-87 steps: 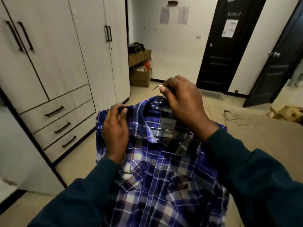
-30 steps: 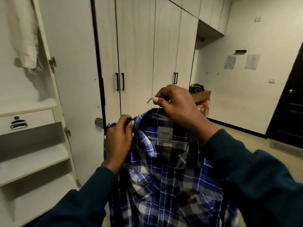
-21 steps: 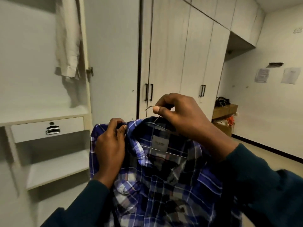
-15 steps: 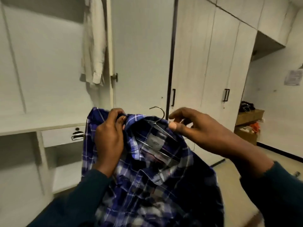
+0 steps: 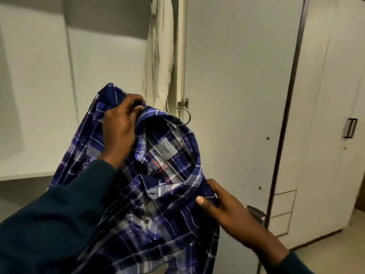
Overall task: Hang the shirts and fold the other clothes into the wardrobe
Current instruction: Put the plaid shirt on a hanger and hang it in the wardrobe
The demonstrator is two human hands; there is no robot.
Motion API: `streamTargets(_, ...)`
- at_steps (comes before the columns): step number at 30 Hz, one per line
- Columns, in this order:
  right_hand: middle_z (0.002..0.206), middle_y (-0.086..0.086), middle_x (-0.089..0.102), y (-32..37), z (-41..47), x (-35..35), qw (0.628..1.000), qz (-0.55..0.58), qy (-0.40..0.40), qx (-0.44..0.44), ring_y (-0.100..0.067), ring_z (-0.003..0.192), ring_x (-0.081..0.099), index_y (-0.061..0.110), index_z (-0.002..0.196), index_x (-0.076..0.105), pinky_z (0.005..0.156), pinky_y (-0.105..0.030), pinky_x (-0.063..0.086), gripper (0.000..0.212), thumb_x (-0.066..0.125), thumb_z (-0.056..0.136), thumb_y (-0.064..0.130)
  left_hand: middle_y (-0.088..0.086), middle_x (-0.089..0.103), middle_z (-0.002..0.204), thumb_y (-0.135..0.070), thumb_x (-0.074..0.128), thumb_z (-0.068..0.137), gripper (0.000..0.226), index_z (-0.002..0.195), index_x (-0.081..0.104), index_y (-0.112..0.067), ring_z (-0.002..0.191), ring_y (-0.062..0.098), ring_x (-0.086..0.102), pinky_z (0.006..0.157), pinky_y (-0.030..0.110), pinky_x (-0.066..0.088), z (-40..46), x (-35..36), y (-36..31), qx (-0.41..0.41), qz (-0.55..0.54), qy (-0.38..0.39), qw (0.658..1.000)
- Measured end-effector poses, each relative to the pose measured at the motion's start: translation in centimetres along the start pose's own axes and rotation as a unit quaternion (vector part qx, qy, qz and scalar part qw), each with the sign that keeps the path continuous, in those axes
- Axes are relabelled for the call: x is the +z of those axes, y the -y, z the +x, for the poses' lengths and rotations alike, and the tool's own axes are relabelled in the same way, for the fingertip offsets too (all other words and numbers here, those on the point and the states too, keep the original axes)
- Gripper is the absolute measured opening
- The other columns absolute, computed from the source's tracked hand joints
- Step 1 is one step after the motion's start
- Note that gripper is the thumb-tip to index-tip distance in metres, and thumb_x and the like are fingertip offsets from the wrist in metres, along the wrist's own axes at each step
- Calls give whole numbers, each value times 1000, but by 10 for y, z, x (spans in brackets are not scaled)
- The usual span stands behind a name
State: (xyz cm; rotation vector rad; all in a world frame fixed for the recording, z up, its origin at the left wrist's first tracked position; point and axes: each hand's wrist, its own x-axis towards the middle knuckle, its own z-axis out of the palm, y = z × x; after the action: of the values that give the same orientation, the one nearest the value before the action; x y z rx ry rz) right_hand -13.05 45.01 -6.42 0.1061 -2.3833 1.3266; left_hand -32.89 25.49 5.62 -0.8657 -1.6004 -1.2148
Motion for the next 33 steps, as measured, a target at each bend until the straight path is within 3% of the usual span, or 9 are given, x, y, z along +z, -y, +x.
streamTargets(5,105,22,73,-14,82,23,990,94,-103,-19,2,99,68,35,118,65,79,-11,48,26,45,103,28,-5,71,97,-16,56,101,13,108,67,-16,89,8,66,77,21,50,49,24,46,1,10,-10,1000)
streamTargets(9,94,8,77,-7,138,26,971,175,-158,-47,-7,88,72,25,104,71,73,-15,51,25,47,100,29,-1,72,95,-21,60,101,17,117,64,-20,86,9,66,73,12,46,81,40,83,-19,30,-36,999)
streamTargets(12,87,3,76,-8,176,26,964,193,-178,-46,-13,81,71,20,99,71,67,-22,52,25,48,99,31,1,68,90,-27,58,101,25,125,55,-24,79,16,63,66,22,41,86,47,107,-88,46,-95,991)
streamTargets(15,79,2,72,-12,213,23,965,148,-209,-64,-15,76,67,20,92,68,65,-23,49,22,49,100,28,2,68,105,-26,51,104,21,122,57,-20,91,21,63,74,28,40,73,54,136,-118,61,-126,983)
streamTargets(19,77,4,71,1,265,12,951,133,-261,-96,-10,71,65,25,90,69,64,-23,48,22,50,101,22,0,63,122,-39,47,102,38,132,56,-17,110,19,59,85,24,43,59,86,184,-128,57,-64,988)
streamTargets(23,77,5,71,28,325,2,926,121,-319,-161,0,71,64,24,93,70,60,-9,46,22,50,102,24,4,49,149,-76,34,91,79,148,43,-22,136,25,46,111,45,40,72,129,236,-135,46,2,990)
streamTargets(27,71,5,69,64,393,-8,893,104,-377,-225,-3,66,63,18,85,67,54,-8,43,28,48,103,25,0,29,162,-95,22,73,108,158,21,-28,148,26,30,118,52,32,115,163,287,-139,20,31,990)
streamTargets(31,76,7,70,104,471,-13,855,96,-423,-285,2,69,63,16,87,67,57,-5,42,27,47,104,23,-14,11,165,-101,21,67,106,154,19,-41,154,16,11,121,54,23,183,185,347,-96,-30,38,994)
streamTargets(33,77,7,70,123,507,-12,841,90,-439,-304,3,70,63,18,90,67,58,-4,42,26,46,104,23,-17,-1,164,-105,8,58,114,153,7,-42,154,14,1,124,50,15,215,195,373,-82,-11,52,995)
